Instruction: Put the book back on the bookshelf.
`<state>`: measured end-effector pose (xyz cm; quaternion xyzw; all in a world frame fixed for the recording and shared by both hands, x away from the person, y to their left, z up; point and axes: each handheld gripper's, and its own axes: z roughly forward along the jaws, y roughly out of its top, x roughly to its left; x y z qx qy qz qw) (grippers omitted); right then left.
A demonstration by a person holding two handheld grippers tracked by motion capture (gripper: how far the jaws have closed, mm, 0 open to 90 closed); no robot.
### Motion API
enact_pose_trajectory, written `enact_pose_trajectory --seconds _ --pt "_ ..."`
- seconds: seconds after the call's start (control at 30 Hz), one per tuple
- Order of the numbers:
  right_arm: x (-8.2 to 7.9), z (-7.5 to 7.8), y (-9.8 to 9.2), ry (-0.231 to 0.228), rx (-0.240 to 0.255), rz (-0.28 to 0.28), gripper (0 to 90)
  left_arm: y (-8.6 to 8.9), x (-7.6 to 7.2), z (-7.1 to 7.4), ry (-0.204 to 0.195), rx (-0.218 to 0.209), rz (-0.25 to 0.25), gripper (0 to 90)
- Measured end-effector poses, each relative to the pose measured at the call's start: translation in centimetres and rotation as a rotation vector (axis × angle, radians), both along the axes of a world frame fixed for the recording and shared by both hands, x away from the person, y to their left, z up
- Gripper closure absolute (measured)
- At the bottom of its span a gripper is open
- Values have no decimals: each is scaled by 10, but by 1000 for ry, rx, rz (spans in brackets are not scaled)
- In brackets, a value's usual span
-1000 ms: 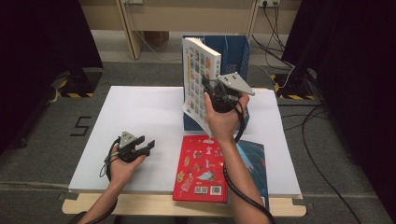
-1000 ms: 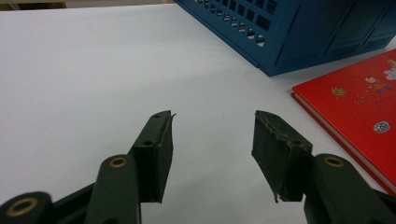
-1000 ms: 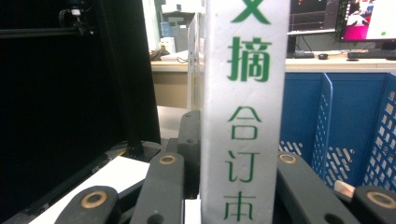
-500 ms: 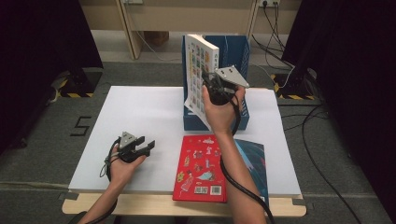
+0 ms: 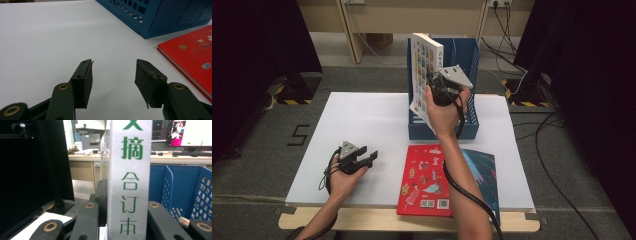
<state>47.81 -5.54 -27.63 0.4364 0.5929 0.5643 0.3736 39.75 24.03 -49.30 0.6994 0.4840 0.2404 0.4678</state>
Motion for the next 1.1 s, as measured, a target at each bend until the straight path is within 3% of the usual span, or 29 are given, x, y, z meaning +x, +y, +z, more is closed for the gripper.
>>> enact_pose_trajectory --seconds 0.53,0.7,1.1 --pt "15 -1 9 11 7 -15 747 -1 0 -1 1 1 -2 475" --pt "20 1 14 4 -16 -23 748 -1 0 -1 -3 -5 -2 475" --pt "36 1 19 13 2 -37 748 -1 0 -2 -2 -7 -4 476"
